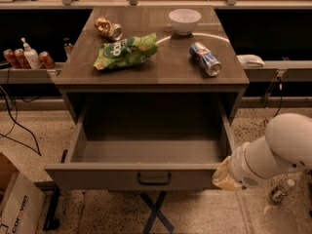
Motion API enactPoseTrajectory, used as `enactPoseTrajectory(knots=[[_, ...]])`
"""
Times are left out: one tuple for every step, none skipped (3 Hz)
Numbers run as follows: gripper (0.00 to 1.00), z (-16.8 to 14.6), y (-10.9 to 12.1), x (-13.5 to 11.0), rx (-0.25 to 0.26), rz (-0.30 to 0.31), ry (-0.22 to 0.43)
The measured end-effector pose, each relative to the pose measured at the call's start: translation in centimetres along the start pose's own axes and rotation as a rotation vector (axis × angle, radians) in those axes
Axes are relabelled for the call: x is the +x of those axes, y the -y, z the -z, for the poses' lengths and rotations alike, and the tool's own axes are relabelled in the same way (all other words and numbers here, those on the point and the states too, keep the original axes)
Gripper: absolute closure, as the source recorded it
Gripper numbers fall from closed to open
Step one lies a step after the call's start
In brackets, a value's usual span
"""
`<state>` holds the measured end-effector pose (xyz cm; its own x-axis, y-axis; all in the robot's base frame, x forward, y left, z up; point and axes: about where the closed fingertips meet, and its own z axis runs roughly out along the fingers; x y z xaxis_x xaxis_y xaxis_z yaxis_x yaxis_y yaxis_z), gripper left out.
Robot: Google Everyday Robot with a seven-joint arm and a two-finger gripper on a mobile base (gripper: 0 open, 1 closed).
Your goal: Close top drawer
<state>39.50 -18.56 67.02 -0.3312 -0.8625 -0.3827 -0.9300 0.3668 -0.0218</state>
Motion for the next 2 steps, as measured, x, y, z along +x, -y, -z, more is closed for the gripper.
enactPoseTrajectory(knots=[[1.0, 0.0, 0.1, -0.1, 0.004, 0.0, 0.001], [1.0, -1.0, 1.0, -0.5, 0.061, -0.003, 0.002]])
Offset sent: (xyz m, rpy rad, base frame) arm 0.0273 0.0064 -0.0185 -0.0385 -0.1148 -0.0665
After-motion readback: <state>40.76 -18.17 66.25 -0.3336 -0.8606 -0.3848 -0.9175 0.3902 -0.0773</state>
